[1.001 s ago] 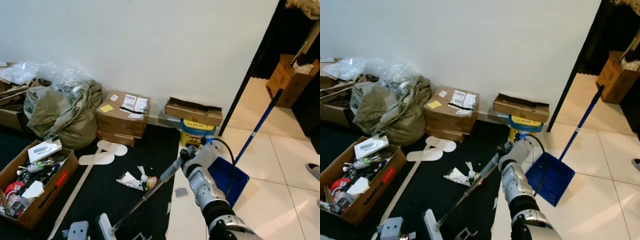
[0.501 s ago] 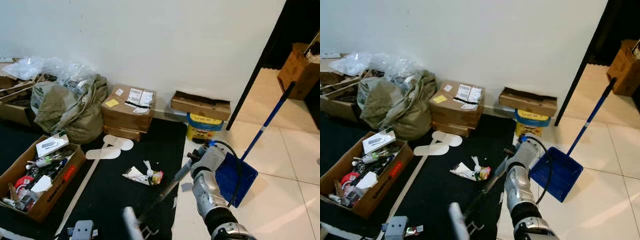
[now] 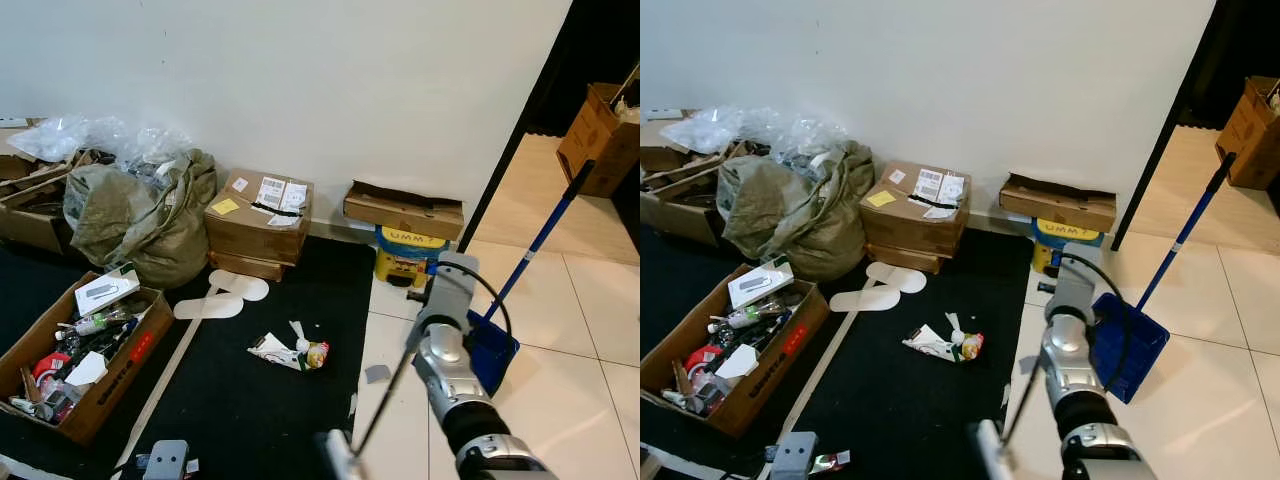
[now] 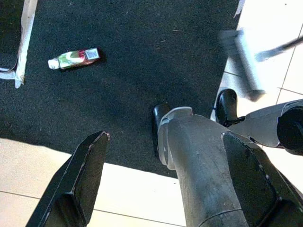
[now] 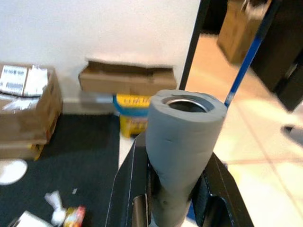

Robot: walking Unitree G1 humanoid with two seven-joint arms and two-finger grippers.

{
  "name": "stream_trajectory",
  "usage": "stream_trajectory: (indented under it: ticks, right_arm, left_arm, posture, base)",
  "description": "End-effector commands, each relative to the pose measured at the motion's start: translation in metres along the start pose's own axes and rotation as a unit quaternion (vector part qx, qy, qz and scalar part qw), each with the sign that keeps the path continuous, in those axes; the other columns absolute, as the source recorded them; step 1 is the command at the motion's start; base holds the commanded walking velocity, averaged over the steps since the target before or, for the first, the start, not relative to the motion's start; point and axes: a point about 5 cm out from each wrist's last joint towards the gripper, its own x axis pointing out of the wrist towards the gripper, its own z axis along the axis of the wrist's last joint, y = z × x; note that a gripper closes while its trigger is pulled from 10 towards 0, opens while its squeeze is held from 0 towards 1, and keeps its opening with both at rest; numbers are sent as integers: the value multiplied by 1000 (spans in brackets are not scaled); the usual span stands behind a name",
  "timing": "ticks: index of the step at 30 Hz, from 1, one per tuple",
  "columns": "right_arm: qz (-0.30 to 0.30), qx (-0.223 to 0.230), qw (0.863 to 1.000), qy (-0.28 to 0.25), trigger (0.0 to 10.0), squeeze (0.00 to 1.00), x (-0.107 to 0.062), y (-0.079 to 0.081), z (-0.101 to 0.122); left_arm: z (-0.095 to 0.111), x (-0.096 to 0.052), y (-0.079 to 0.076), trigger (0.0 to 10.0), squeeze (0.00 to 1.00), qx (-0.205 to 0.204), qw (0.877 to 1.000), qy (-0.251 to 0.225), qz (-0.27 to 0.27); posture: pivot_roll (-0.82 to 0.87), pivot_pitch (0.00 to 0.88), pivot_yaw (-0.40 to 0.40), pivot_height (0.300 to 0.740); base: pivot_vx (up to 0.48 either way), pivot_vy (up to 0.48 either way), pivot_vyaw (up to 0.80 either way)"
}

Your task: Sweep floor

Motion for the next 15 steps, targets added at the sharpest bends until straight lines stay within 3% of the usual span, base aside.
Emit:
stream_trajectory:
  ticks: [1,7,11,15]
  right_arm:
    - [14,-18,999,-49,10000,0,3,1,15]
    - [56,-8,994,-94,10000,0,6,6,31]
    - [125,-13,976,-178,10000,0,5,12,57]
    - [151,-2,970,-193,10000,0,5,14,64]
  left_arm:
    - [-5,-1,-1,10000,0,-3,1000,8,-2]
    - [-2,0,-2,10000,0,2,1000,6,-5]
    - [5,2,0,10000,0,11,1000,-3,-6]
    - [7,2,1,10000,0,10,1000,-6,-4]
  posture:
    - [-55,111,-1,740]
    - [-52,117,10,740]
    - [-59,126,17,740]
    - [-68,124,15,740]
  base:
    - [0,0,0]
    - [0,0,0]
    - [0,0,0]
    - [0,0,0]
